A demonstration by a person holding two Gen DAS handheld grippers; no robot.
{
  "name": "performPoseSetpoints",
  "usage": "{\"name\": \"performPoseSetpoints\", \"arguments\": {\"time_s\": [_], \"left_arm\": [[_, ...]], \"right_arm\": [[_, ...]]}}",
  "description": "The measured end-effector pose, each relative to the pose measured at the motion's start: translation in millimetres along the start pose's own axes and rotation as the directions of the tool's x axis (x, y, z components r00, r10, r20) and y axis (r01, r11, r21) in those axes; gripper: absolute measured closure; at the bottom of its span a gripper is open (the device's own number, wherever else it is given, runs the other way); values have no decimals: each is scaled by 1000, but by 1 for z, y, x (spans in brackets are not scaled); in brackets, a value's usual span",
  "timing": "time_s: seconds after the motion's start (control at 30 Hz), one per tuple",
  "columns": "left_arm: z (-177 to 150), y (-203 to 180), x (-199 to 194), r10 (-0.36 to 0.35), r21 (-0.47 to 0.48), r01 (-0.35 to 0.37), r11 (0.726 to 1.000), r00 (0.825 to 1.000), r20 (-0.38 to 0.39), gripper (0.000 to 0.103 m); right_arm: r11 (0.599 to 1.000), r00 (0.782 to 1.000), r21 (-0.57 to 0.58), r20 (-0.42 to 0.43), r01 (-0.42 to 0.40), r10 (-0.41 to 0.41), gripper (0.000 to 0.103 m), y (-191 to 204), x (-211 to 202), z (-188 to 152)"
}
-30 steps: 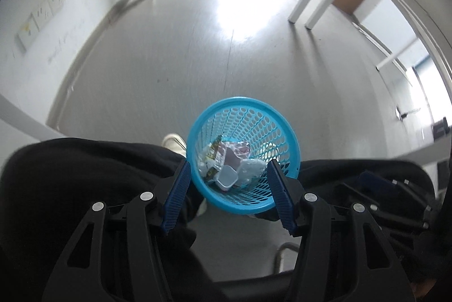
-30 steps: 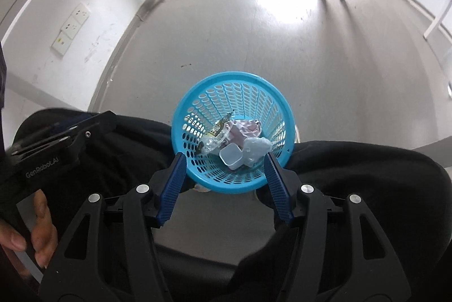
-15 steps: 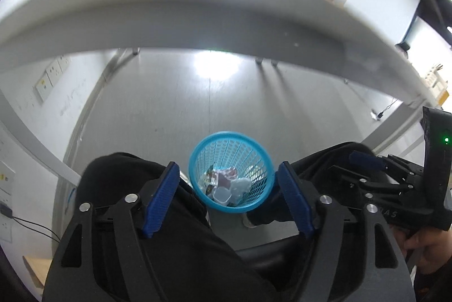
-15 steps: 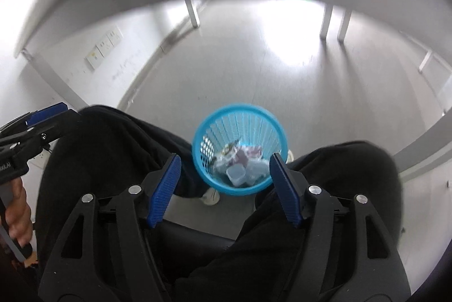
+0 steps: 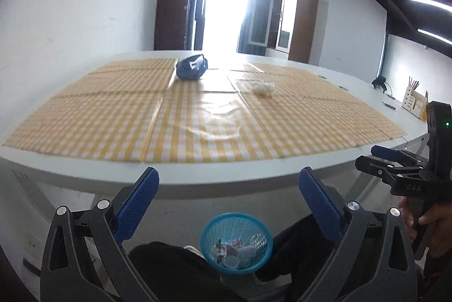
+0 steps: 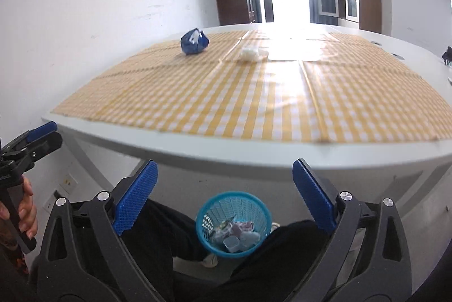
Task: Collect trash
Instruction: 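Raise both tools back up toward the blue bag and tissue on the table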
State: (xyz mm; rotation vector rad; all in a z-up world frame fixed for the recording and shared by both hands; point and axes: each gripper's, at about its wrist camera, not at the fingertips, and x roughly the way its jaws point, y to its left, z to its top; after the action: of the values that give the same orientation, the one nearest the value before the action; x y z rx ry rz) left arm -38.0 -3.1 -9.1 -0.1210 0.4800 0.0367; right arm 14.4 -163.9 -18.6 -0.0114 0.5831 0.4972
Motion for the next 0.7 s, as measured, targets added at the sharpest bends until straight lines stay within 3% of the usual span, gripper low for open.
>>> {"name": "performPoseSetpoints", "arguments": {"time_s": [0.1,0.33,0.5,0.7], "left_arm": [[21,-3,1,10,18,-11,1000,1000,25,6],[69,8,26,23,15,-24,1000,999,41,6],[101,22,65,29,19,-28,999,999,-33,6],[130,32,104,53,48,-51,998,998,-37,6]], "right_arm": [[999,999,29,29,-22,21,9,-6,4,27],[999,999,36,28,26,-27,9,-16,26,82],[999,999,23,7,38,-38,9,-20,60,113],[999,999,15,-39,36,-35,9,-20,104,142]]}}
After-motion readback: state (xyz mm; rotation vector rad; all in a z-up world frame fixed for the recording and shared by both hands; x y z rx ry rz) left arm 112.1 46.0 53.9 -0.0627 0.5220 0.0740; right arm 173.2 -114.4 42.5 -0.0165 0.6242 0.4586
